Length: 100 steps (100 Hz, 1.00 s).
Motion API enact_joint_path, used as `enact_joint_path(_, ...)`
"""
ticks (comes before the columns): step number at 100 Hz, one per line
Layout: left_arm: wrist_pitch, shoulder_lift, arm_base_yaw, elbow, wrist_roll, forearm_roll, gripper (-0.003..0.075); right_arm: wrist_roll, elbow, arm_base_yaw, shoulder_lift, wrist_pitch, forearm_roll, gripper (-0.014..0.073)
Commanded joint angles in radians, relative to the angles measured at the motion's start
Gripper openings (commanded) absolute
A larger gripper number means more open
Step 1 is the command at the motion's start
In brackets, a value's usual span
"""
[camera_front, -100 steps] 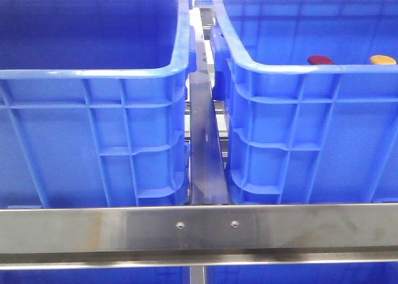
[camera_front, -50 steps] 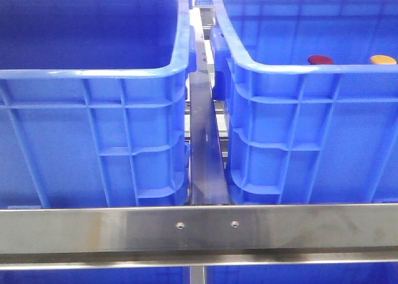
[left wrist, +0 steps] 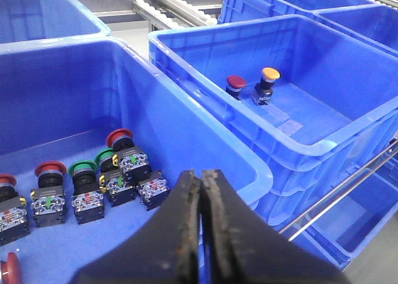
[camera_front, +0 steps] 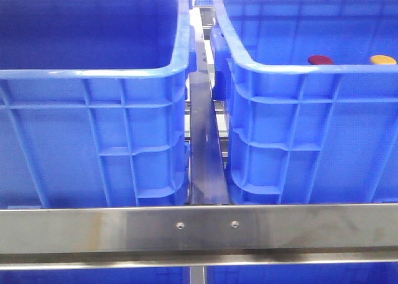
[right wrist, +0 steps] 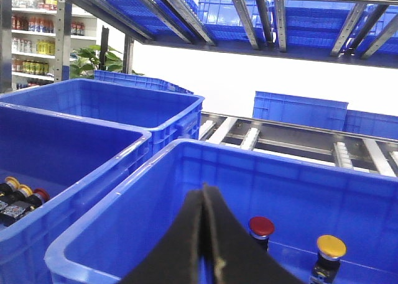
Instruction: Pick red and yellow buttons and place in box
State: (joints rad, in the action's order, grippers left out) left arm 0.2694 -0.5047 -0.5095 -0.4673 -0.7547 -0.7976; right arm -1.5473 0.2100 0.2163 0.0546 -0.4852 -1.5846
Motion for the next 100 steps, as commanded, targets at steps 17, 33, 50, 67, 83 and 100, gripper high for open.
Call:
enact_joint_path(17, -0.098, -0.006, -0.006, -0.013, 0.001, -0.024, -0.0020, -0.008, 0.025, 0.009, 0.010, 0.004, -0.028, -0.0069)
enact_joint_path(33, -0.247, -0.001, 0.013, 0.031, 0.058, 0.122, -0.0020, -0.008, 0.025, 0.009, 0.010, 0.004, -0.028, -0.0069)
enact_joint_path(50, -0.237, 0.042, 0.109, 0.074, 0.413, 0.435, -0.0020, -0.008, 0.025, 0.009, 0.010, 0.004, -0.028, -0.0069)
enact_joint_path(67, -0.241, 0.152, 0.223, 0.158, 0.606, 0.716, -0.0020, -0.008, 0.025, 0.009, 0.010, 0.004, -0.028, -0.0069)
enact_joint_path(83, -0.244, 0.275, 0.330, 0.262, 0.610, 0.716, -0.0020, -0.008, 0.025, 0.009, 0.010, 0.004, -0.028, -0.0069)
enact_joint_path(100, -0.322, 0.381, 0.431, 0.383, 0.614, 0.716, -0.0020, -0.008, 0.025, 0.009, 0.010, 0.004, -0.028, -0.0069)
